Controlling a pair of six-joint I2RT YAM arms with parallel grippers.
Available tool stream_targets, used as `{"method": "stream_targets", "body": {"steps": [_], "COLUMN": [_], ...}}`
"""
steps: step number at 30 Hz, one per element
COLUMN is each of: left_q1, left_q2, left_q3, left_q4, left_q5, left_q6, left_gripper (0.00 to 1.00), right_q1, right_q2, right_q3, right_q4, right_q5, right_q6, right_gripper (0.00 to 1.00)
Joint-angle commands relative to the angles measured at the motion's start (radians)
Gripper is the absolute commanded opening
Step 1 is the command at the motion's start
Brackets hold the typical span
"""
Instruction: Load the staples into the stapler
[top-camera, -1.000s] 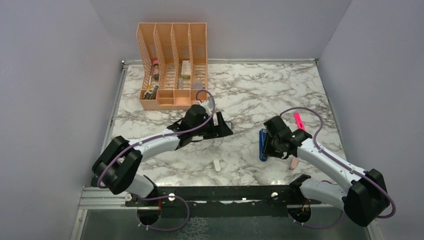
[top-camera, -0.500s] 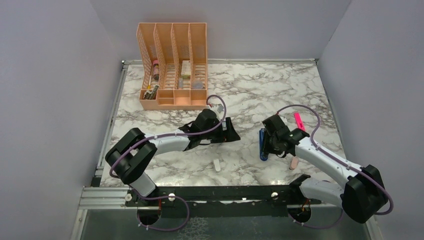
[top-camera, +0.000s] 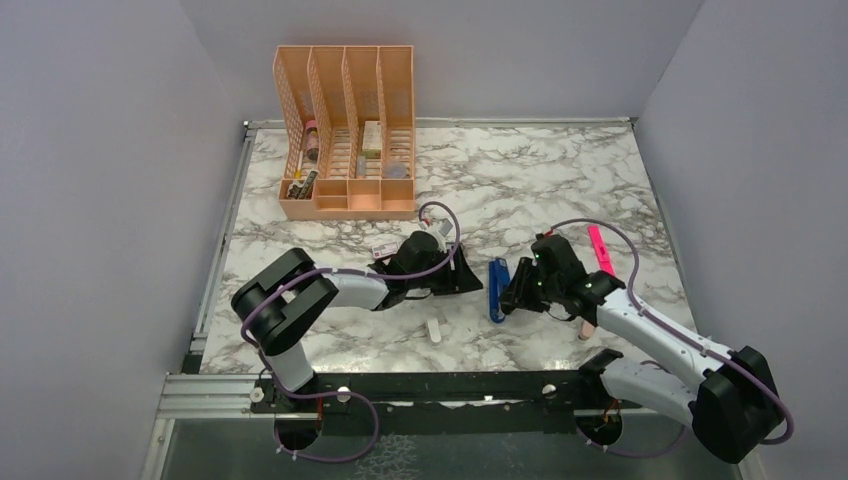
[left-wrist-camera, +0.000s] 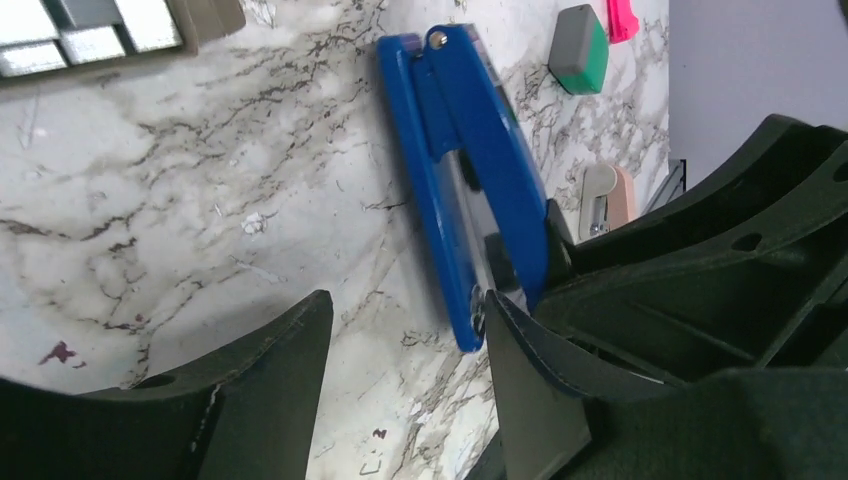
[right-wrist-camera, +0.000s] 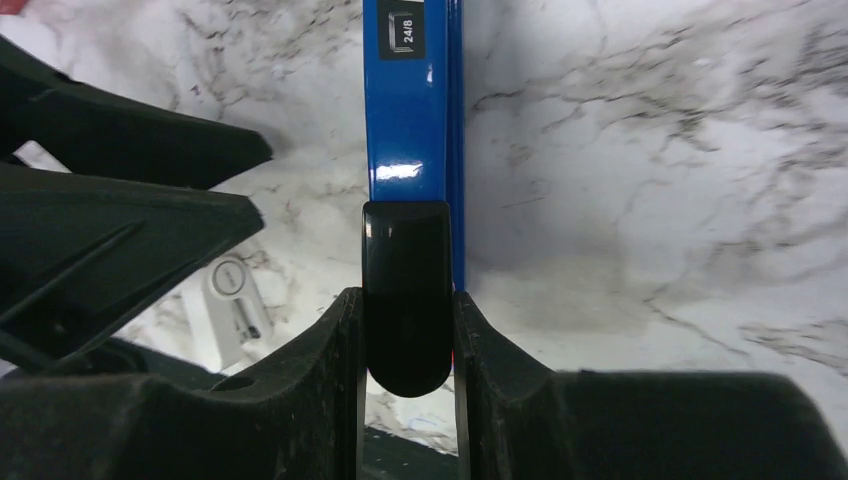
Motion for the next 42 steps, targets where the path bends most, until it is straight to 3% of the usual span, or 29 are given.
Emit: {"method": "stream_targets", "body": {"steps": [1, 11, 18, 25, 32, 42], "left_q1": [-0.029, -0.062, -0.07, -0.07, -0.07, -0.07], "left_q2": [-0.012, 0.058, 0.074, 0.079, 0.042, 0.013], "left_q3": [-0.057, -0.083, -0.093, -0.115, -0.122, -0.095], "left_q4": [0.144, 0.27, 0.274, 0.273, 0.192, 0.122], "left_q5": [-0.06, 0.016, -0.011, -0.021, -0.019, 0.07], "left_q6": [-0.057, -0.078, -0.066, 0.0, 0.128, 0.26], "left_gripper": [0.58, 0.5, 0.28, 0.0, 0.0, 0.0], "right_q1": [0.002, 0.002, 0.001, 0.001, 0.0, -0.01], "right_q2": [-0.049, -0.068, -0.085, -0.082, -0.022, 0.065], "right_q3": [-0.062, -0.119, -0.12, -0.07, 0.104, 0.269], "right_q4": [0.212, 0.336, 0.334, 0.263, 0.014, -0.074], "right_q5": [-0.164, -0.202, -0.205, -0.159, -0.048, 0.068], "right_q6": [0.134, 0.244, 0.243, 0.189, 0.077, -0.074], "right_gripper": [0.14, 0.12, 0.11, 0.11, 0.11, 0.14]}}
